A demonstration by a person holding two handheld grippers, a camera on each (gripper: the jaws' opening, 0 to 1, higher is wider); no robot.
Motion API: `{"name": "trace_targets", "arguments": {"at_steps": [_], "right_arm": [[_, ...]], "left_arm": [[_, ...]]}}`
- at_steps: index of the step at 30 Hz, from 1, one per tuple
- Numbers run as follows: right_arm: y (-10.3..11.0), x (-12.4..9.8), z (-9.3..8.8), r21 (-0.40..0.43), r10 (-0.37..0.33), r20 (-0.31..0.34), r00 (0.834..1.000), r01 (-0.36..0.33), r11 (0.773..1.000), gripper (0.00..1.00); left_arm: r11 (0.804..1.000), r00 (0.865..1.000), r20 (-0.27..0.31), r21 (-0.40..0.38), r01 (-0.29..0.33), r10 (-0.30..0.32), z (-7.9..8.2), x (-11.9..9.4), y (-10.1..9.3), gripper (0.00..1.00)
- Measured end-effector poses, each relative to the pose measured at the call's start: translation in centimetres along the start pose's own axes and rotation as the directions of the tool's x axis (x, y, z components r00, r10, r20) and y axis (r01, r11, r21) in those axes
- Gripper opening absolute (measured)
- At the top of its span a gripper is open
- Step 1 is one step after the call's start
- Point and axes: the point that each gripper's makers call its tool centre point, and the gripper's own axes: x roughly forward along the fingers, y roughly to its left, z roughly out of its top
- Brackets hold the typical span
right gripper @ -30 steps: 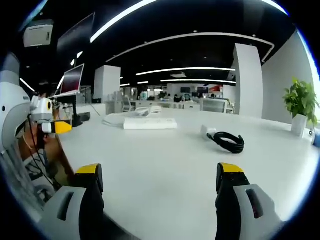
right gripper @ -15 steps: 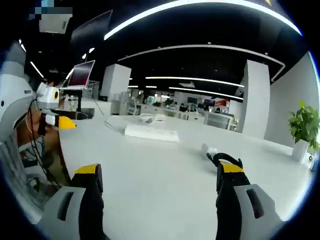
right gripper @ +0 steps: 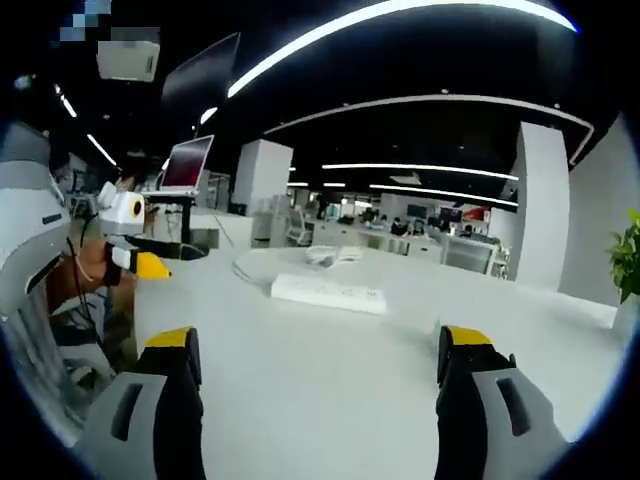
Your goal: Straighten the power strip on the desk, plug the charger into it
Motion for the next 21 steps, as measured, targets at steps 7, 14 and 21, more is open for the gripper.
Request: {"name": "trace_targets", "arguments": {"at_steps": [7,14,21], "right_arm": [[-0.3,3.0,0.4,-0.030,0.045,-0.004,0.999,-0.045,0.999,0.97],[0.1,6.0,0.8,-0.051,0.123,0.019,0.992,-0.122,0.991,0.97],[-0.8,9.2,0.9,-0.018,0.169,0.039,0.985,-0.169,0.985,0.95]], "left_arm": [[0.998,0.999,0.038,0.061,0.001,-0.003,1.5,1.0,1.0,0.99],[0.994,0.997,0.046,0.090,0.058,-0.062,1.7,2.6,1.4,0.99],[0.996,0.998,0.017,0.074,0.053,-0.054,1.0,3.9,2.2,0.99]]}}
